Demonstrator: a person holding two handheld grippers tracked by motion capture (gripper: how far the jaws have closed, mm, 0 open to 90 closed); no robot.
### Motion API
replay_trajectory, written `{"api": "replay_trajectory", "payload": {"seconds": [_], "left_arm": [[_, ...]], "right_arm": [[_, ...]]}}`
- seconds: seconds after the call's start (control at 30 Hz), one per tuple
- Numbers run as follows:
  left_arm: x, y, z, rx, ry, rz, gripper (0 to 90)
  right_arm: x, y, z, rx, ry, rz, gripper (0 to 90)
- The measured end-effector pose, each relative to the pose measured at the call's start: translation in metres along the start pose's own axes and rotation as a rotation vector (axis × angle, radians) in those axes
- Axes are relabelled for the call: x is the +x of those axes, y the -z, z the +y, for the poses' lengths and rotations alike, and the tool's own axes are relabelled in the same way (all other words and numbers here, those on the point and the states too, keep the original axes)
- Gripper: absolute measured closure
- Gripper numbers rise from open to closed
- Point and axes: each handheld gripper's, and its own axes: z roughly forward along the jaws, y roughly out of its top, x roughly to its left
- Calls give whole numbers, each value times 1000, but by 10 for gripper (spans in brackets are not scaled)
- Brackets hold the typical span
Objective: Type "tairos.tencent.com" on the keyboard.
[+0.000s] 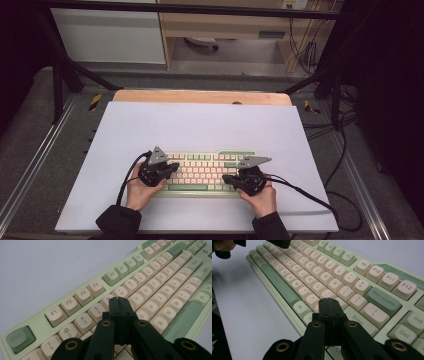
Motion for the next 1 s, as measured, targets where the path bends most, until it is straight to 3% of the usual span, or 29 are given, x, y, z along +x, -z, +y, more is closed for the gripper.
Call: {"api": "replay_trajectory", "payload": {"seconds": [0.67,1.0], "left_arm": [[0,-10,-5,19,-14,6,899],[-1,-4,-4,2,-15,0,899]], "right_arm": [[-2,0,-4,0,-10,10,900],[-4,2,-5,-8,-15,11,900]]}}
